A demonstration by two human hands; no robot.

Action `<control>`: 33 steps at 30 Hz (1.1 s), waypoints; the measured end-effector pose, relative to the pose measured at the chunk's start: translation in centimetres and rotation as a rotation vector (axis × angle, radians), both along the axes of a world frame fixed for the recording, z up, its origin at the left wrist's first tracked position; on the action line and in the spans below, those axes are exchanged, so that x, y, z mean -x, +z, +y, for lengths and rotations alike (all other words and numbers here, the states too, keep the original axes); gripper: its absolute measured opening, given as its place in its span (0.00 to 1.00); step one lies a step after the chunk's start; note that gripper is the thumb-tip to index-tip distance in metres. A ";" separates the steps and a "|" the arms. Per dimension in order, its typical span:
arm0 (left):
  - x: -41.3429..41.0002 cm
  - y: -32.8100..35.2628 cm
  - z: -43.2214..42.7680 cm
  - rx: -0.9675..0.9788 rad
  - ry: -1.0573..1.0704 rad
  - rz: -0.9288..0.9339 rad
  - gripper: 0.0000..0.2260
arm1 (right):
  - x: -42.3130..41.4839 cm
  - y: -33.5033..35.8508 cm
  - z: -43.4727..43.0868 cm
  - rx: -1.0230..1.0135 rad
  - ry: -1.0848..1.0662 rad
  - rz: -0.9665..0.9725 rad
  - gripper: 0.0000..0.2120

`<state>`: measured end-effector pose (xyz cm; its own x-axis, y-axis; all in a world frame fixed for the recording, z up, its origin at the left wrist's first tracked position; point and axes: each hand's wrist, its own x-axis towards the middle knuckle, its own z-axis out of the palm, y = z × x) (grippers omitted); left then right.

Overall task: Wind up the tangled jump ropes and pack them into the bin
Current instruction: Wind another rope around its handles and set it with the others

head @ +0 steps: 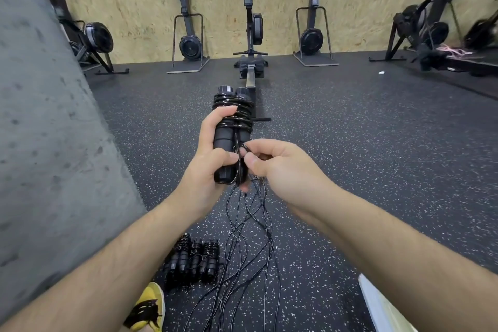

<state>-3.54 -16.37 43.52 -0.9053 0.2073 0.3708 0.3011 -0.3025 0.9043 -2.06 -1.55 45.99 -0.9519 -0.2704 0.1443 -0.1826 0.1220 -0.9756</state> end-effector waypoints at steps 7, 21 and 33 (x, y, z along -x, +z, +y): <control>-0.4 -0.1 0.7 -0.014 -0.011 -0.001 0.31 | -0.2 -0.2 -0.3 -0.030 -0.168 0.196 0.14; 0.1 -0.1 -0.5 -0.005 0.014 0.021 0.32 | -0.6 -0.3 -1.2 0.065 -0.108 0.021 0.05; 0.7 -0.9 0.0 0.096 -0.014 0.062 0.32 | -0.8 0.4 -1.2 0.041 -0.220 -0.094 0.11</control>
